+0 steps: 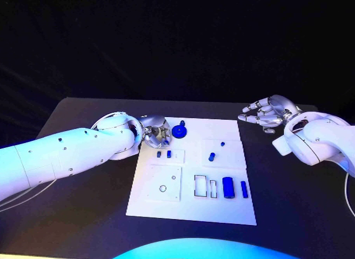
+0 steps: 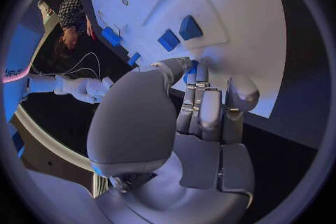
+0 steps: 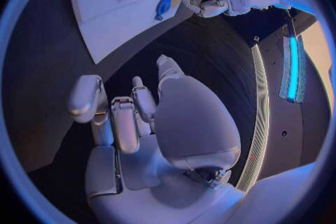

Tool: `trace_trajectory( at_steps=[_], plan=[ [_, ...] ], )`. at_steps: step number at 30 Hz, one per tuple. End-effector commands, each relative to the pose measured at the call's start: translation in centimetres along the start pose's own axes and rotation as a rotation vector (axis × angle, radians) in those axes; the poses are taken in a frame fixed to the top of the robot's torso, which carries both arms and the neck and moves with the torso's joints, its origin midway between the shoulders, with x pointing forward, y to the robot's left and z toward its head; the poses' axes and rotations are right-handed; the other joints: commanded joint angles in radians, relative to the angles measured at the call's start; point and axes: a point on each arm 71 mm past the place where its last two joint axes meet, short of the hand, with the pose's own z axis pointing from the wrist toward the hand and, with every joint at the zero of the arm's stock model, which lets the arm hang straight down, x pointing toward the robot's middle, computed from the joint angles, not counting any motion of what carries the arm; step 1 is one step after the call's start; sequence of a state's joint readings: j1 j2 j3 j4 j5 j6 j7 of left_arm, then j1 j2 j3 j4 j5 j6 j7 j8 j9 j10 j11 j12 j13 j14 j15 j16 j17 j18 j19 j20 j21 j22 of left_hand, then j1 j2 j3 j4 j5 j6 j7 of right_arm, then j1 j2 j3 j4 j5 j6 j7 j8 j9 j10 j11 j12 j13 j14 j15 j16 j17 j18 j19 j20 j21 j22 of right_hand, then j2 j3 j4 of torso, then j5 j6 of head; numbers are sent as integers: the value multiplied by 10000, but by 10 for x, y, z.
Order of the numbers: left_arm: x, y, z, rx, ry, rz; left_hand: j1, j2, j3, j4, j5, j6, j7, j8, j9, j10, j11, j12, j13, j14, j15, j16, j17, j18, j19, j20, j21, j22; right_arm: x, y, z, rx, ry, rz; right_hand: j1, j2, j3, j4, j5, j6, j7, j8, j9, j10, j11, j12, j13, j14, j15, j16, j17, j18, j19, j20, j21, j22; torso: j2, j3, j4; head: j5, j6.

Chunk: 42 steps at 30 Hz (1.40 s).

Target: Assemble the parts on the task board

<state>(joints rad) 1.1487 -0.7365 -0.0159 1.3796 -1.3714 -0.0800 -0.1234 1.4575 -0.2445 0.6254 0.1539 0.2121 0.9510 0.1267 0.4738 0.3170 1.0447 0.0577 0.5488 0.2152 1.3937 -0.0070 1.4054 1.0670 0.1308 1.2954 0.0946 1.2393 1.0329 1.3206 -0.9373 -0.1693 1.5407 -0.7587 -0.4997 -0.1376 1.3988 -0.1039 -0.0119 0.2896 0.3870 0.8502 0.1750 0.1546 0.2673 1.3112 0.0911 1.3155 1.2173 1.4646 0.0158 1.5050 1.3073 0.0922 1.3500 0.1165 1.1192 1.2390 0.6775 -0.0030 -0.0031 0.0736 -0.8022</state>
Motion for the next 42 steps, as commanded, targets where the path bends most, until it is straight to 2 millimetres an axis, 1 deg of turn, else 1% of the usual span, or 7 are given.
trace_trajectory(
  at_steps=[1, 9, 12, 19, 29, 33, 42],
  plan=[
    [2, 0, 0, -16, -19, -34, 36, 60, -3, -73, -30, 58, 5, 25, 47, 93, -11, -15, 17, 64, -47, 34, 44, -157, 59, 7, 45, 23, 1, 1, 0, -160, 66, -62, 1, 63, 47, 0, 43, 40, -5, 57, -10, -9, -36, -36, -11, 627, -46, -46, 842, 121, -67, -16, -39, -10, 1, 3, 1, -5, 0],
    [3, 0, 0, 23, 134, -128, 36, 62, 15, -93, -25, 40, 7, -5, 46, 70, -5, -47, 21, 94, -51, 61, 125, -148, 34, -1, 19, -20, 1, 1, 0, -160, 64, -61, -14, 66, 54, 4, 46, 43, -7, 60, -15, -4, -39, -36, -15, 627, -50, -53, 835, 121, -64, -20, -50, -13, -2, 3, -3, 3, 0],
    [3, 0, 0, 47, 220, -184, 11, 56, 39, -110, -27, -8, 27, -72, 36, 31, 15, -113, 19, 95, -40, 66, 138, -146, 12, -2, 3, -45, 1, 1, -1, -161, 60, -60, -14, 66, 54, 4, 46, 43, -7, 60, -15, -4, -39, -36, -15, 627, -50, -53, 835, 121, -64, -20, -50, -13, -2, 7, -4, 7, -5],
    [5, 0, 1, 21, 357, -221, -72, 16, 108, -154, -39, -187, 76, -333, -17, 1, 66, -316, -1, 57, 2, 45, 56, -140, -30, 23, -19, -77, 1, 1, -1, -157, 53, -59, -14, 66, 54, 4, 46, 43, -7, 60, -15, -4, -39, -36, -15, 627, -50, -53, 835, 121, -64, -20, -50, -13, -4, 1, -3, 17, -7],
    [6, 1, 1, 27, 338, -255, -90, 11, 145, -181, -40, -257, 91, -452, -44, 40, 75, -388, -6, 36, 12, 31, 3, -138, -41, 34, -22, -80, 0, 1, -1, -151, 40, -57, -14, 66, 54, 4, 46, 43, -7, 60, -15, -4, -39, -36, -15, 627, -50, -53, 835, 121, -64, -20, -50, -13, -6, -2, -2, 13, -17],
    [6, 1, 1, 36, 291, -300, -107, 1, 172, -203, -39, -324, 95, -560, -71, 78, 72, -439, -5, 30, 13, 29, -17, -135, -50, 39, -25, -86, 0, 1, -1, -160, 13, -38, -14, 66, 54, 4, 46, 43, -7, 60, -15, -4, -39, -36, -15, 627, -50, -53, 835, 121, -64, -20, -50, -13, -4, -10, 0, 21, -8],
    [6, 2, 1, 31, 242, -348, -141, -34, 183, -221, -41, -388, 93, -668, -95, 106, 52, -494, -3, 18, 3, 22, -45, -124, -78, 35, -48, -121, 0, 0, -1, -155, -5, -21, -14, 66, 54, 4, 46, 43, -7, 60, -15, -4, -39, -36, -15, 627, -50, -53, 835, 121, -64, -20, -50, -13, -10, -9, 6, 14, -10]
  ],
)
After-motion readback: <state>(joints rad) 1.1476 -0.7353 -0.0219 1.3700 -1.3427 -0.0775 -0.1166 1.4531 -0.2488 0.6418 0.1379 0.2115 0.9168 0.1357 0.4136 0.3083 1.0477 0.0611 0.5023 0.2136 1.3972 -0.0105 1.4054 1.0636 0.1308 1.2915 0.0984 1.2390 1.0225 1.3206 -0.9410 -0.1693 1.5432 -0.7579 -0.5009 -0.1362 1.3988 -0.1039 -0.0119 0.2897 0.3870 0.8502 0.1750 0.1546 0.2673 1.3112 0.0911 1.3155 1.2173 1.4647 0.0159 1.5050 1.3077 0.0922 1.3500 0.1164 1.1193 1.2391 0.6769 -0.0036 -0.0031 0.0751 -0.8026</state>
